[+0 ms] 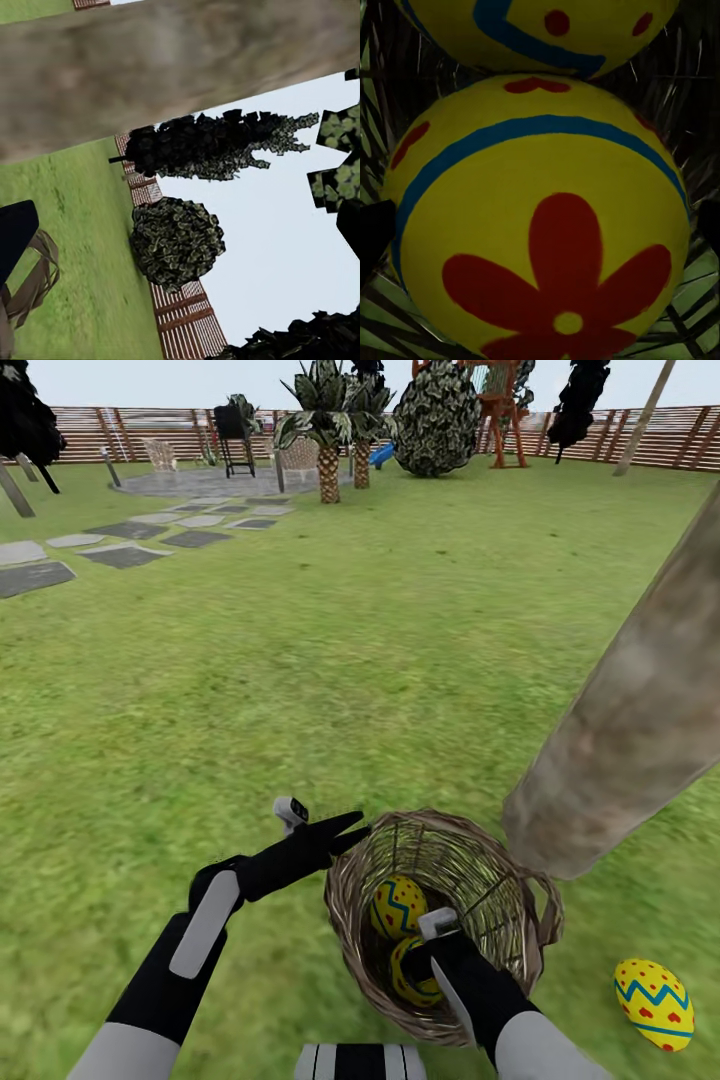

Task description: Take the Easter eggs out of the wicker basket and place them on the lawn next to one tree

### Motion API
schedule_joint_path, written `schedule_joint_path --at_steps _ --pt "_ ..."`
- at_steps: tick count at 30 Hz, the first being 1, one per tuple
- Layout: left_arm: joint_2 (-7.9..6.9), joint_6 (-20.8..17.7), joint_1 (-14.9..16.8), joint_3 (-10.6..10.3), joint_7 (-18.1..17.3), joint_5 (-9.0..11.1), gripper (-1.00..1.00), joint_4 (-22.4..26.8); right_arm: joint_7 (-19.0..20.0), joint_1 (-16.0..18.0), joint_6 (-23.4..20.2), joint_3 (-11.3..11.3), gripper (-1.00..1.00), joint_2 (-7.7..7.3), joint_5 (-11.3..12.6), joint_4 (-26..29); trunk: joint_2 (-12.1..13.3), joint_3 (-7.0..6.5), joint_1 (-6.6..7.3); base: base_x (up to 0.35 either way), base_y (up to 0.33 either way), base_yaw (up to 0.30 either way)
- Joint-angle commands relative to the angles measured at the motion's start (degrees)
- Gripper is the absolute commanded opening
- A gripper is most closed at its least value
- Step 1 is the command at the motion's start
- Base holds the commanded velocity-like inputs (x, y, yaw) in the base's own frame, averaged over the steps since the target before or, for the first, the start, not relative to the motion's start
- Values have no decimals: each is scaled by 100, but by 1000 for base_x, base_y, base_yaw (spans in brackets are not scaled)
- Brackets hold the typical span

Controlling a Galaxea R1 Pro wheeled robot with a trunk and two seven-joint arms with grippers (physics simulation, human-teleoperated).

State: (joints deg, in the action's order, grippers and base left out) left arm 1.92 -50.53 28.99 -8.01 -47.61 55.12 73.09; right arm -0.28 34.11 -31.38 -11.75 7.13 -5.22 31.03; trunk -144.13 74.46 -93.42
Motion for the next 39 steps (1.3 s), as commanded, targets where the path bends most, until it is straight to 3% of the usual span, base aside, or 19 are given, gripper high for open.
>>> schedule_joint_path --at_steps 1,7,14,15,37,39 --pt "1 -27 -31 1 -4 12 100 -34 1 34 -35 -19 100 4 -56 8 -2 4 1 0 0 0" --pt "10 -27 -225 -6 -6 7 100 -174 -3 148 -35 -20 100 14 -58 0 -7 93 -9 0 0 0" --pt "10 -27 -236 -7 -11 11 100 -175 -3 156 -50 -20 100 20 -48 -18 -15 226 -25 0 0 0" --pt "6 -27 -236 -3 -11 14 100 -174 -6 155 -52 -20 -100 24 -58 -18 -15 226 -25 0 0 0" --pt "2 -20 -242 1 -12 32 100 -190 2 157 -52 -20 -100 16 -58 -9 -16 248 -27 0 0 0" --pt "7 -19 -252 1 -12 17 100 -184 2 157 -52 -20 -100 16 -58 -9 -14 203 -22 0 0 0"
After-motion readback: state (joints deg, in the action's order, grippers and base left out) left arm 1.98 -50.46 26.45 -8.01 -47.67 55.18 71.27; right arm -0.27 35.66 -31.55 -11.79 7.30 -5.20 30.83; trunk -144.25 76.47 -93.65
